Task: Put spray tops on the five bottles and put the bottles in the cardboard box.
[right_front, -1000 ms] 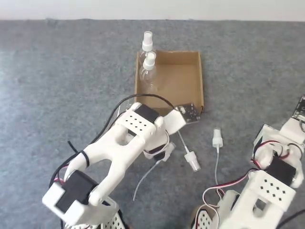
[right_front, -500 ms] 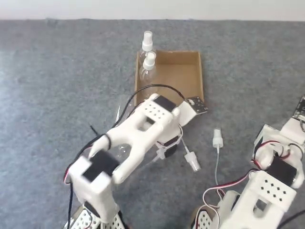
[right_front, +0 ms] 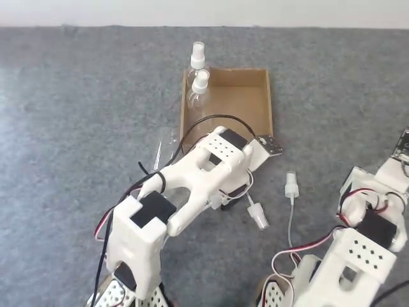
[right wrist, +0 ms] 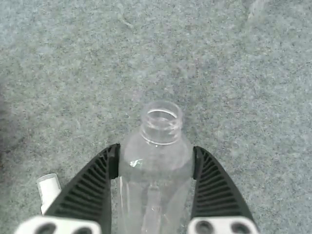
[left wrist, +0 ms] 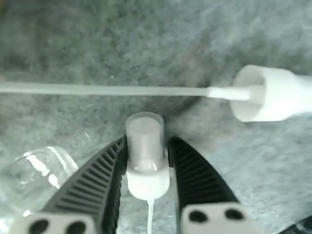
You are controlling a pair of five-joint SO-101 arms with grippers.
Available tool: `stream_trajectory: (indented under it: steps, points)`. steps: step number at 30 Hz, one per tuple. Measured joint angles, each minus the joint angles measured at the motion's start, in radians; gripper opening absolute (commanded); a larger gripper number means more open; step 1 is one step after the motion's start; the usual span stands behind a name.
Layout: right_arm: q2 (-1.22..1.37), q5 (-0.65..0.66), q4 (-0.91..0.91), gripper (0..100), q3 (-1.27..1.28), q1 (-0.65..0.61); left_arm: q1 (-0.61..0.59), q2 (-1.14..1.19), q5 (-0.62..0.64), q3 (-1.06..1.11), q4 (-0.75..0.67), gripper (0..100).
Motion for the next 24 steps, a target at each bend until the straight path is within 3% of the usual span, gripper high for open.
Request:
stream_trajectory:
  steps: [9,24]
  points:
    - [0.0,0.0,0.0,4.5,0.0,0.0,0.025,-0.011,0.008,-0.011,0.068,2]
    - [0.0,0.0,0.0,4.5,0.0,-0.002,0.034,-0.371,0.107,0.029,0.14,2]
